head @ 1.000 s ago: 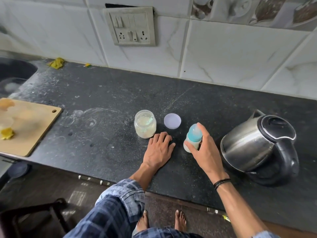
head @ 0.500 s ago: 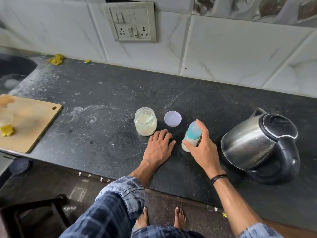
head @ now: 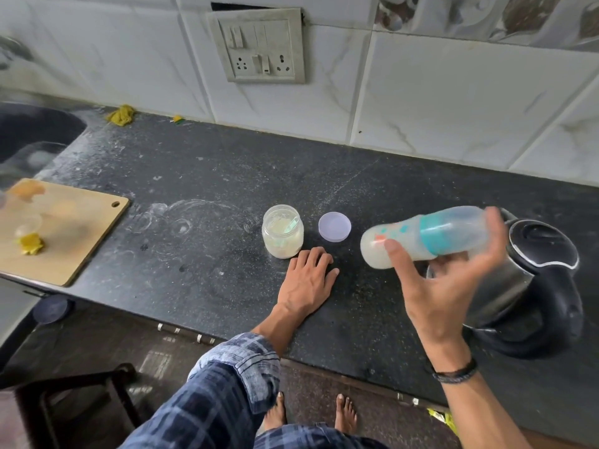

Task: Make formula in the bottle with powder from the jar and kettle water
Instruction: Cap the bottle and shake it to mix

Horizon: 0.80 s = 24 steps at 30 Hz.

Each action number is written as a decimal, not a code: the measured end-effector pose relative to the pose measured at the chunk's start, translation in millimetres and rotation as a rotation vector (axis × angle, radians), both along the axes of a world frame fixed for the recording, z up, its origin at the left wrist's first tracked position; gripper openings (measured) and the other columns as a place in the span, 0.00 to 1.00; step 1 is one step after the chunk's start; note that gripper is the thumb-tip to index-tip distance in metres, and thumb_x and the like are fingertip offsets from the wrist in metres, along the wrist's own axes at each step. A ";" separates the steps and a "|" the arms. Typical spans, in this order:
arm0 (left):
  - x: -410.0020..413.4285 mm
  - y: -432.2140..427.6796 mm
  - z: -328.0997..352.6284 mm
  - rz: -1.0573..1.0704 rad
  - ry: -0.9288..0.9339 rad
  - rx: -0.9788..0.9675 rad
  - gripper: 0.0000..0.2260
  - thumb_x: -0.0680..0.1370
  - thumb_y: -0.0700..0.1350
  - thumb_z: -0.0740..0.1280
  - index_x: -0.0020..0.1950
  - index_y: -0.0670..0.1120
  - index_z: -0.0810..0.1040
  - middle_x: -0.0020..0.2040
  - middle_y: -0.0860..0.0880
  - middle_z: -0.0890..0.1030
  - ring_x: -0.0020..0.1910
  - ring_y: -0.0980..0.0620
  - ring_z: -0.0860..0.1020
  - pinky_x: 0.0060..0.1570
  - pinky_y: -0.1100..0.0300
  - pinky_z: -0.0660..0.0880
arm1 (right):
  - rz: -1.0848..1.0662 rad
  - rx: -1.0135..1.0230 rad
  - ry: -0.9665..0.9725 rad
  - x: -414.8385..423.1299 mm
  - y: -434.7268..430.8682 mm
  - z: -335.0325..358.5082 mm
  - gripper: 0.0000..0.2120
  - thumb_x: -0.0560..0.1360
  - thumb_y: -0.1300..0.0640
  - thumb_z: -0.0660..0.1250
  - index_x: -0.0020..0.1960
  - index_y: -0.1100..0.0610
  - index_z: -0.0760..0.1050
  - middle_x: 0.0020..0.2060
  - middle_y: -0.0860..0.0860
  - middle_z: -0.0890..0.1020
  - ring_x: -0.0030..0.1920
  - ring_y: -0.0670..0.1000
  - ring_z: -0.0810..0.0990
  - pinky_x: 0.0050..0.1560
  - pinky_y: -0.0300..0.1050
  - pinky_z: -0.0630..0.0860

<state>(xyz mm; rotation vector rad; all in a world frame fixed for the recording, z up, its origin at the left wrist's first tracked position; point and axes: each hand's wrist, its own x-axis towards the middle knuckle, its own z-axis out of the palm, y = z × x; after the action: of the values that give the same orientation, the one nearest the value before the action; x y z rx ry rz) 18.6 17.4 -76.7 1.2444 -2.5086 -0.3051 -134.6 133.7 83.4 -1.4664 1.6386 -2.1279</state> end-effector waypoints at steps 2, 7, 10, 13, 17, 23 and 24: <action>0.7 -0.5 0.4 0.002 -0.003 0.008 0.15 0.85 0.58 0.57 0.63 0.50 0.73 0.64 0.51 0.73 0.58 0.47 0.72 0.59 0.49 0.71 | -0.050 -0.050 0.110 2.6 -7.5 0.4 0.50 0.71 0.59 0.83 0.80 0.51 0.53 0.76 0.38 0.65 0.73 0.47 0.73 0.66 0.48 0.80; 1.2 0.1 -0.5 -0.007 0.007 -0.004 0.14 0.85 0.57 0.58 0.63 0.50 0.73 0.64 0.51 0.74 0.58 0.47 0.72 0.58 0.49 0.71 | 0.004 0.184 0.026 3.1 -6.5 1.7 0.48 0.71 0.54 0.84 0.80 0.43 0.58 0.72 0.34 0.70 0.66 0.45 0.80 0.60 0.59 0.84; 0.2 -0.1 0.9 0.000 0.005 -0.006 0.14 0.85 0.58 0.57 0.62 0.50 0.73 0.64 0.51 0.74 0.58 0.47 0.72 0.58 0.49 0.71 | -0.047 -0.093 0.099 -0.7 -7.7 12.3 0.49 0.72 0.56 0.83 0.81 0.46 0.55 0.76 0.45 0.65 0.71 0.52 0.74 0.63 0.52 0.82; 0.9 0.9 1.1 0.000 0.007 -0.008 0.14 0.85 0.57 0.58 0.62 0.49 0.74 0.63 0.50 0.74 0.58 0.47 0.72 0.57 0.50 0.71 | -0.037 0.135 0.085 0.5 -12.0 11.1 0.48 0.71 0.58 0.84 0.79 0.47 0.56 0.75 0.40 0.68 0.67 0.52 0.78 0.63 0.59 0.82; 1.0 0.5 0.5 0.001 0.017 -0.018 0.14 0.85 0.57 0.58 0.61 0.50 0.74 0.63 0.51 0.74 0.57 0.47 0.72 0.57 0.50 0.71 | -0.014 0.009 0.064 -3.1 -6.4 23.9 0.48 0.71 0.54 0.84 0.80 0.45 0.57 0.72 0.38 0.70 0.67 0.48 0.79 0.60 0.52 0.84; 0.9 1.1 -0.2 0.000 0.013 -0.016 0.14 0.85 0.57 0.58 0.62 0.49 0.74 0.63 0.50 0.74 0.57 0.47 0.72 0.57 0.50 0.71 | -0.081 0.248 0.165 -2.3 -16.4 16.6 0.47 0.70 0.51 0.84 0.79 0.44 0.58 0.70 0.40 0.72 0.64 0.49 0.81 0.59 0.59 0.83; 1.0 1.4 -0.8 -0.003 0.016 -0.019 0.14 0.85 0.57 0.58 0.62 0.50 0.73 0.63 0.50 0.74 0.57 0.47 0.72 0.57 0.50 0.71 | -0.071 0.281 0.156 -1.0 -13.3 12.3 0.47 0.70 0.49 0.84 0.79 0.40 0.58 0.69 0.35 0.73 0.62 0.49 0.82 0.57 0.60 0.84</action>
<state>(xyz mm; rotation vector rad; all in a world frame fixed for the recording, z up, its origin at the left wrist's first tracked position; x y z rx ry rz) 19.6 18.8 -77.5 1.2258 -2.4947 -0.2905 -135.6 120.4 95.6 -1.5362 1.9759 -1.7601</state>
